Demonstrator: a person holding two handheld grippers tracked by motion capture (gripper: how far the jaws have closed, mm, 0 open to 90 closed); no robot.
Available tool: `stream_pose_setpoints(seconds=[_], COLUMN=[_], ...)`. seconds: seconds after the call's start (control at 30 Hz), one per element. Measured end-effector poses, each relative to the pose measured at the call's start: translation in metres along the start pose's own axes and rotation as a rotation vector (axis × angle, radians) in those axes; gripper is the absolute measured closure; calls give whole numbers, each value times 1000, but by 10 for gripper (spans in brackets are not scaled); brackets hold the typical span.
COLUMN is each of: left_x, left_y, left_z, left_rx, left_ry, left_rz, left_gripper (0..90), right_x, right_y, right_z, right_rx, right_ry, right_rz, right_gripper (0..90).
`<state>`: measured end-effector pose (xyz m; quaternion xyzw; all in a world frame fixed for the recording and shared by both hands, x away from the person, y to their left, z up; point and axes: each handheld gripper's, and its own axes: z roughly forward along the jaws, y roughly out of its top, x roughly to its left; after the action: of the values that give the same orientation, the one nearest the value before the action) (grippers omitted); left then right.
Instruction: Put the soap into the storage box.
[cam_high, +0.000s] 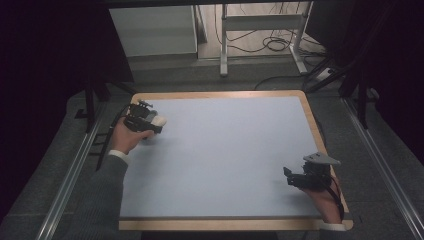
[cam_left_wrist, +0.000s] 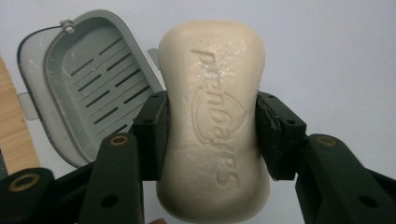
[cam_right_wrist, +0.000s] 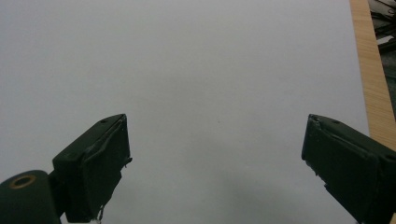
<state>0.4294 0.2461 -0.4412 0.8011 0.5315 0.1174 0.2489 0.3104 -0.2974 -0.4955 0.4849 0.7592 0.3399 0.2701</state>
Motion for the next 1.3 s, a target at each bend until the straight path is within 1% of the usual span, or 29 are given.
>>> stream_pose_setpoints(seconds=[0.07,0.13,0.27,0.37,0.57,0.63,0.73,0.8,0.87,0.93,1.0,1.07,1.2,1.3], left_x=[3,6,12,18,24,25,27,31,36,41,45,47,52,55], left_y=[2,3,5,6,13,15,19,19,19,19,19,19,17,16], left_z=[1,3,7,11,18,19,19,21,23,26,29,32,37,39], left_rx=[4,-1,7,17,25,24,23,22,37,43,46,45,60,58], left_ry=[6,6,11,10,21,27,48,51,71,80,89,98,115,118], left_rz=[-2,-12,-24,-43,-61,-61,-65,-84,-89,-103,-113,-132,-158,-176], left_gripper=[494,494,494,494,494,494,494,494,494,494,494,494,493,492], right_x=[-1,-3,-7,-9,-9,-10,-12,-12,-13,-12,-12,-12,-12,-12], right_y=[-1,-1,-3,-3,-5,-5,-5,-5,-5,-5,-5,-5,-5,-6], right_z=[1,2,3,3,4,4,3,2,0,-2,-2,-2,-2,-2], right_rx=[-1,1,3,1,8,6,0,-2,-12,-14,-18,-17,-16,-14], right_ry=[-3,-5,-3,-5,4,2,2,7,27,20,34,34,33,33], right_rz=[1,4,8,10,13,15,21,36,49,48,57,55,52,50], right_gripper=[77,76,76,77,76,76,76,76,76,76,76,76,76,76])
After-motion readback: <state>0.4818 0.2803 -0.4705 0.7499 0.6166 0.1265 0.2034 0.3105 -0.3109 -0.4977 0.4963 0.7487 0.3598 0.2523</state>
